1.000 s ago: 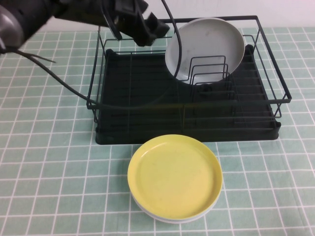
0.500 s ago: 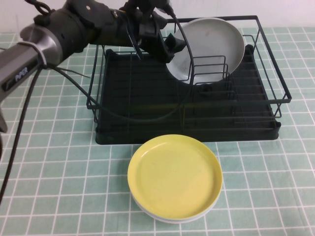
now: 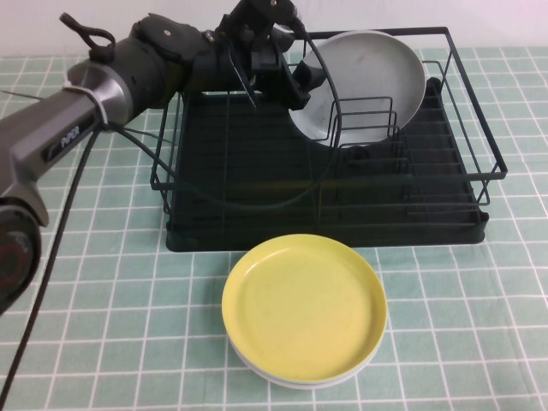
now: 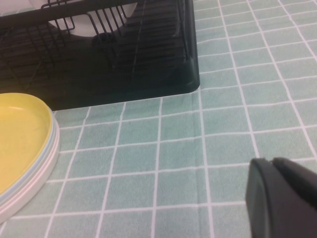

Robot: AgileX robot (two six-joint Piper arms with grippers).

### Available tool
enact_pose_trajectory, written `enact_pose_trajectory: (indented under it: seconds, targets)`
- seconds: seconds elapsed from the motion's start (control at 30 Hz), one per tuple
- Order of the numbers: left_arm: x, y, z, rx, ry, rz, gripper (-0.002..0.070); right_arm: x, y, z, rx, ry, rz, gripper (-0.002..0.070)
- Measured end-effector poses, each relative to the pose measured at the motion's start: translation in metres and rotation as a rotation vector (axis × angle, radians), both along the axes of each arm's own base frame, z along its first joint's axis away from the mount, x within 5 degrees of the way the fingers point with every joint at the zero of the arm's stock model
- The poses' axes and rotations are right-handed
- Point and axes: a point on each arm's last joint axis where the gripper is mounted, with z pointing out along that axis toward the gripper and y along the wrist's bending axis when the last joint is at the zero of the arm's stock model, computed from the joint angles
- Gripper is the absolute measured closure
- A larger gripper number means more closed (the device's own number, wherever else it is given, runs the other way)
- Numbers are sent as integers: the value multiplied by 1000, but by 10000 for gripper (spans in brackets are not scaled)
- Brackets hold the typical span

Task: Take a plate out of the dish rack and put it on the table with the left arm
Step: Grasp the plate from the shelf

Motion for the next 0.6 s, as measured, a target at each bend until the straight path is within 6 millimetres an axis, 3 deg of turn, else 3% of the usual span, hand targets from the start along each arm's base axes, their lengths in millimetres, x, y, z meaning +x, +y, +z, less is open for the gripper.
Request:
enact_pose_trajectory:
  seconds: [0.4, 0.6]
  targets:
    - [15, -5, -30, -55, 42, 32, 148, 0, 0, 0, 0, 0, 0, 696]
    - [21, -3, -41, -103, 66, 56, 256, 0, 0, 0, 0, 0, 0, 696]
